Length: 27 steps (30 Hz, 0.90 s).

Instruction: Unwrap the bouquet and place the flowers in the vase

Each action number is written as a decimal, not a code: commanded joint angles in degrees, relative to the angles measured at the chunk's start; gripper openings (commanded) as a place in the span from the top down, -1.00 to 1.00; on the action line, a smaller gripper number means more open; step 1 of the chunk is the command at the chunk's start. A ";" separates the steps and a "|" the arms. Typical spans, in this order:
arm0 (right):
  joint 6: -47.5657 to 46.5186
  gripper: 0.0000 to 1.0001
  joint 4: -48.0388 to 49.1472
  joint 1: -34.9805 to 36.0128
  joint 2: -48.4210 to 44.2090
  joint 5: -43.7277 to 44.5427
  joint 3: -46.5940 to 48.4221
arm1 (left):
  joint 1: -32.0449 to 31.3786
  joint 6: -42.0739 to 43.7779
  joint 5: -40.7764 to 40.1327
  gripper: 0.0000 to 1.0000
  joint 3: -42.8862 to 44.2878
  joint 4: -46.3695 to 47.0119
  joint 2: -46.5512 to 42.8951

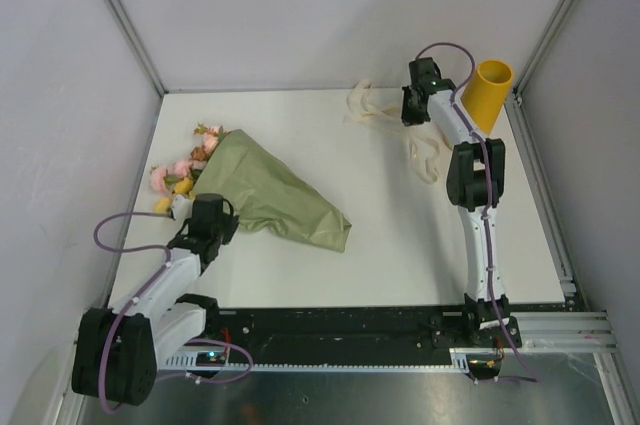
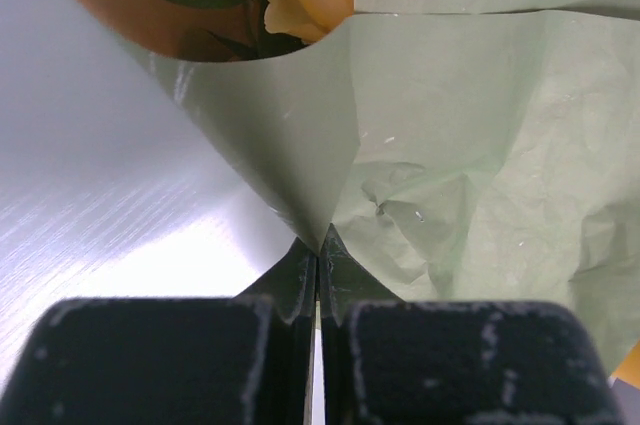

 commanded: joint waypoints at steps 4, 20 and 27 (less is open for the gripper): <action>-1.79 0.52 1.62 0.25 -12.38 -7.36 -3.81 | -1.21 1.79 -0.88 1.00 5.25 6.05 6.20; -3.16 -0.43 31.08 11.67 -27.29 -47.89 -46.24 | -1.25 4.64 -3.95 1.00 9.90 8.75 12.84; -3.24 -0.51 35.75 13.10 -27.65 -51.48 -49.53 | -1.25 4.25 -3.89 1.00 11.13 8.31 14.11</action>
